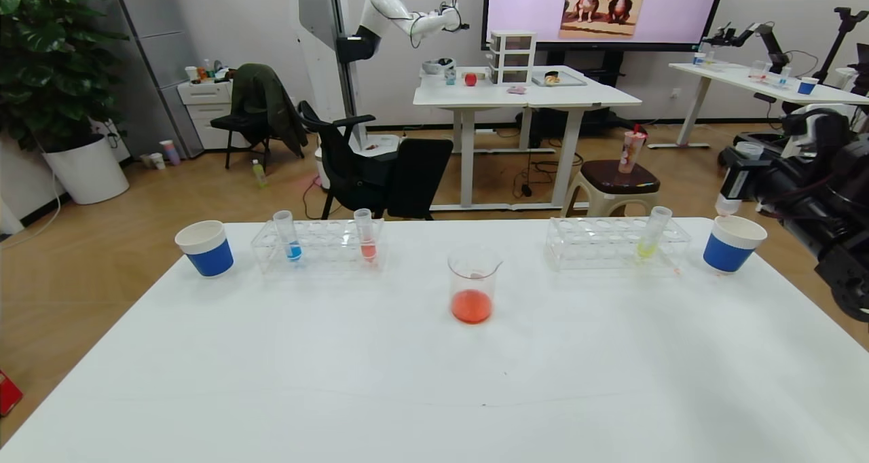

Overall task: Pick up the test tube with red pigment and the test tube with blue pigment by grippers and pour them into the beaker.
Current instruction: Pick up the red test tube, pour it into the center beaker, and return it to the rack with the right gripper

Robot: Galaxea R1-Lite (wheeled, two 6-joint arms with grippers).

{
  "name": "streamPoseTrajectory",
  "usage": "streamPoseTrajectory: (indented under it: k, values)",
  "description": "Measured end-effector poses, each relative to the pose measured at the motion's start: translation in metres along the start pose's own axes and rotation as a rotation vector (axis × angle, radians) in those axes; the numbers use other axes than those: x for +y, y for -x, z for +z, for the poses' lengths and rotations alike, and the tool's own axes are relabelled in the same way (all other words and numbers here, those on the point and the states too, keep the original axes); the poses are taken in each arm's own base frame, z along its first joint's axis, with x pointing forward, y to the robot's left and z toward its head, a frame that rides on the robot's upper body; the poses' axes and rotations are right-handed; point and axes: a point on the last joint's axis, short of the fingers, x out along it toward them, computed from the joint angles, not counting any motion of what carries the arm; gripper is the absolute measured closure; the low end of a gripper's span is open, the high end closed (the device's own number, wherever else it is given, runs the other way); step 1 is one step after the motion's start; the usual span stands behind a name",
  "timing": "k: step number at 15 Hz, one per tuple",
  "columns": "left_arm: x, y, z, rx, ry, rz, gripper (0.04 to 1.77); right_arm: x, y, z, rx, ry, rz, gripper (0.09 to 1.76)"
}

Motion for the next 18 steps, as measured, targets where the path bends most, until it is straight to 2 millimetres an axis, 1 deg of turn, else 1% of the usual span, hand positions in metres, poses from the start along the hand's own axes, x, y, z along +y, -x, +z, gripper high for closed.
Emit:
streamPoseTrajectory:
  k: [2, 3, 5, 6, 10, 15, 18]
  values:
    - [0.0, 0.0, 0.0, 0.0, 0.0, 0.0, 0.06, -0.024, -0.004, 0.011, -0.016, -0.019, -0.033, 1.35]
    - [0.0, 0.0, 0.0, 0.0, -0.001, 0.0, 0.06, -0.038, -0.006, 0.013, -0.027, -0.016, -0.03, 1.35]
    - [0.0, 0.0, 0.0, 0.0, 0.0, 0.0, 0.06, -0.06, -0.01, 0.011, -0.055, -0.004, -0.027, 1.35]
    - [0.0, 0.0, 0.0, 0.0, 0.0, 0.0, 0.06, -0.066, -0.012, 0.007, -0.053, -0.001, -0.039, 1.35]
    - [0.0, 0.0, 0.0, 0.0, 0.0, 0.0, 0.06, -0.076, -0.019, -0.015, 0.001, -0.005, -0.066, 1.35]
    - [0.0, 0.0, 0.0, 0.0, -0.001, 0.0, 0.06, -0.079, -0.029, -0.048, 0.074, -0.019, -0.067, 1.35]
    - [0.0, 0.0, 0.0, 0.0, 0.0, 0.0, 0.06, -0.082, -0.04, -0.06, 0.071, -0.018, -0.073, 1.35]
